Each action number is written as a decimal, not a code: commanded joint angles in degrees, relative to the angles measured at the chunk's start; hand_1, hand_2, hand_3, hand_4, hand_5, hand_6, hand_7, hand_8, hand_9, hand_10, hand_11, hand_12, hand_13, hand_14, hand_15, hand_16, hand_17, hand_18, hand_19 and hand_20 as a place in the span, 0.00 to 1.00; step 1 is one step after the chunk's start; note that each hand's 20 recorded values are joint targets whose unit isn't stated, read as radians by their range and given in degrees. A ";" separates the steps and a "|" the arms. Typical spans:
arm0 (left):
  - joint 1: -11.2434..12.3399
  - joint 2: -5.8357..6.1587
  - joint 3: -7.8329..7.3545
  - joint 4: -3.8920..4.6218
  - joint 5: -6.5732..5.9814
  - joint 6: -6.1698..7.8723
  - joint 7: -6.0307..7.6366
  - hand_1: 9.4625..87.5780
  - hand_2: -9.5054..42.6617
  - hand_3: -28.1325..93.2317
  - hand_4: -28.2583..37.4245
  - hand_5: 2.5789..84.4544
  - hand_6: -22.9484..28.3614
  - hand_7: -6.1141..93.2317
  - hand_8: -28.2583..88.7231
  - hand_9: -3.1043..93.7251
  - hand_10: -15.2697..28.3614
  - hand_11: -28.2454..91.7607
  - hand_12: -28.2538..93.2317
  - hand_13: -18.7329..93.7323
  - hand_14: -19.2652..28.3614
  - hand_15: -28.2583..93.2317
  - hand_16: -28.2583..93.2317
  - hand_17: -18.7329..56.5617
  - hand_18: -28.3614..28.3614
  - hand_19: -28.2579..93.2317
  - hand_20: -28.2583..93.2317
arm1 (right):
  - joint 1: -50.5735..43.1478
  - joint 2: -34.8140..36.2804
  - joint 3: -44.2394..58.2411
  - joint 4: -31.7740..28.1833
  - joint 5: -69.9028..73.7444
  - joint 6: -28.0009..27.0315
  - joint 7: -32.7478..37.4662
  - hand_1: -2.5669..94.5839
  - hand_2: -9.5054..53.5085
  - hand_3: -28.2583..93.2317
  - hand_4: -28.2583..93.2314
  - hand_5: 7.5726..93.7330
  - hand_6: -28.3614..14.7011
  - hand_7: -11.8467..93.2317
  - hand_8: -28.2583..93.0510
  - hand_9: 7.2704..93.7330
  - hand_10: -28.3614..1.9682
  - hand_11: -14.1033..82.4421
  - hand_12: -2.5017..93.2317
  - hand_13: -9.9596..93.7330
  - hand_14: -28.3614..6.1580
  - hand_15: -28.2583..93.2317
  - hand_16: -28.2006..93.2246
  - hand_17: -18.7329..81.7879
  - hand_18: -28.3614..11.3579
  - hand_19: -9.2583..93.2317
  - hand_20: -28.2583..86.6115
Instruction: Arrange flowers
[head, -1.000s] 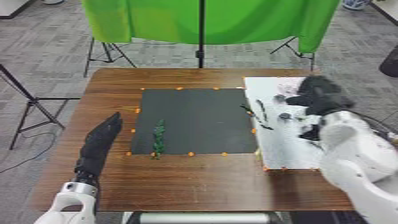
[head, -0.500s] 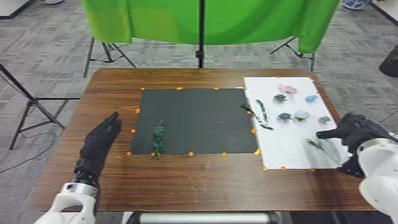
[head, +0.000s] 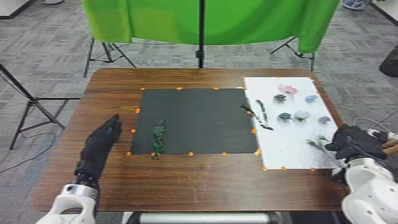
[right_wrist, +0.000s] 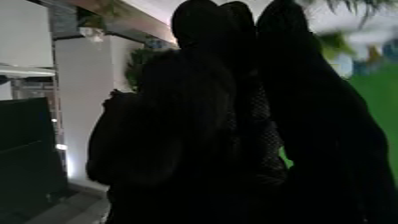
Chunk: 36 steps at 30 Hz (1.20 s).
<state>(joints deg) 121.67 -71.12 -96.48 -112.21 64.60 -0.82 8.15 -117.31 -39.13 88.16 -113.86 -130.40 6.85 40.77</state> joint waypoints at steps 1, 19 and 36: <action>0.45 -0.15 0.07 0.01 0.32 -0.40 -0.88 0.20 0.13 0.76 0.10 0.38 0.54 0.08 0.21 0.34 0.58 0.27 0.35 0.37 0.68 0.27 0.26 0.26 0.67 0.24 0.36 | 9.10 -1.40 -5.44 -7.14 3.15 6.53 -3.81 0.65 0.00 0.67 0.09 0.86 0.67 0.33 0.41 0.94 0.60 0.41 0.41 0.99 0.76 0.67 0.49 0.85 0.50 1.00 0.64; -0.44 -0.35 0.86 0.34 1.17 -3.01 -2.56 0.20 0.13 0.76 0.11 0.38 0.53 0.08 0.21 0.35 0.58 0.27 0.35 0.37 0.68 0.27 0.26 0.26 0.67 0.24 0.36 | 44.42 -21.14 -47.61 5.52 14.45 3.03 -9.42 0.66 0.00 0.66 0.10 0.86 0.66 0.32 0.41 0.95 0.59 0.42 0.41 1.00 0.76 0.67 0.50 0.86 0.51 1.00 0.65; -0.64 -0.14 0.80 0.46 1.30 -4.70 -4.01 0.20 0.14 0.75 0.11 0.37 0.53 0.07 0.21 0.35 0.59 0.27 0.35 0.37 0.68 0.27 0.26 0.25 0.68 0.24 0.36 | 48.16 -25.92 -52.57 12.11 16.02 1.83 -6.15 0.62 0.00 0.56 0.16 0.84 0.60 0.31 0.41 0.94 0.52 0.48 0.31 1.00 0.75 0.67 0.48 0.87 0.53 1.00 0.63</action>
<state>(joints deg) 120.82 -71.08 -95.86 -112.16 65.41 -3.89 5.36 -69.36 -64.85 35.76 -102.60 -110.91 10.43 35.57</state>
